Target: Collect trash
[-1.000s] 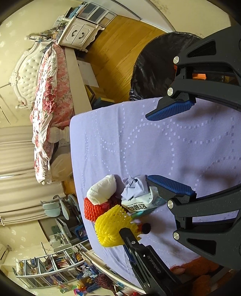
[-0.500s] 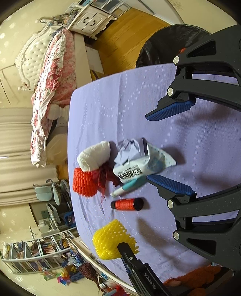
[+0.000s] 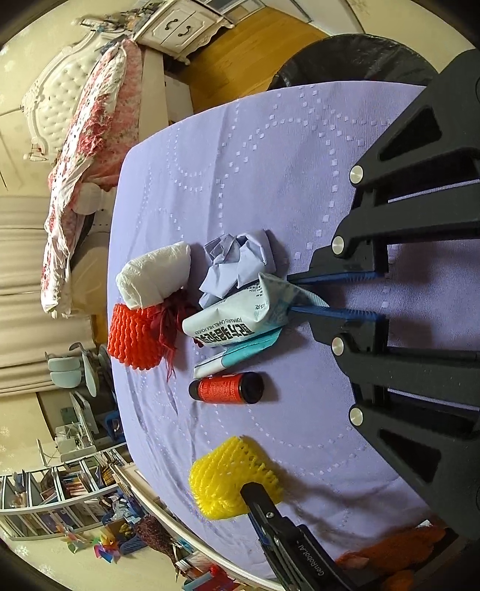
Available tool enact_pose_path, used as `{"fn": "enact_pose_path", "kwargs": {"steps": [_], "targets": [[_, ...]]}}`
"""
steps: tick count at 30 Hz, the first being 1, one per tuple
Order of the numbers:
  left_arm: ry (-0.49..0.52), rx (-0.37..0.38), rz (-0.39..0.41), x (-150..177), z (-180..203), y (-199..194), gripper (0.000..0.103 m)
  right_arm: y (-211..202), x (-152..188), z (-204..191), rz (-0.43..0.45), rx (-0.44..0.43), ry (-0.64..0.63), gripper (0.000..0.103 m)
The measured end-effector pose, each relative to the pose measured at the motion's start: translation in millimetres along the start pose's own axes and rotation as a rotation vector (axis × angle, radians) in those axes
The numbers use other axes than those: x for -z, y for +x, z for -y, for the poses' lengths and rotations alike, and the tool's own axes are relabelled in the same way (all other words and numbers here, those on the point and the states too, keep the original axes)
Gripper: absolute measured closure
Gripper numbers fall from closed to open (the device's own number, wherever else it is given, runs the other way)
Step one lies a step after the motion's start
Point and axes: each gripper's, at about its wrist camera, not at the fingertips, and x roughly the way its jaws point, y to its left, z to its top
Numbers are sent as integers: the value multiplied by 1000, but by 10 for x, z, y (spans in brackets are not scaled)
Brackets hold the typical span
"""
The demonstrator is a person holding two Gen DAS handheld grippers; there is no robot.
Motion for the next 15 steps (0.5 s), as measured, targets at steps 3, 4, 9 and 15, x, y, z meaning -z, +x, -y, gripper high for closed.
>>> {"fn": "enact_pose_path", "kwargs": {"steps": [3, 4, 9, 15], "targets": [[0, 2, -2, 34, -4, -6, 64, -15, 13, -1, 7, -3, 7, 94], [1, 2, -2, 38, -2, -11, 64, -12, 11, 0, 7, -5, 8, 94], [-5, 3, -4, 39, -12, -21, 64, -63, 72, 2, -23, -31, 7, 94], [-9, -3, -2, 53, -35, -25, 64, -103, 136, 10, -29, -43, 27, 83]]}}
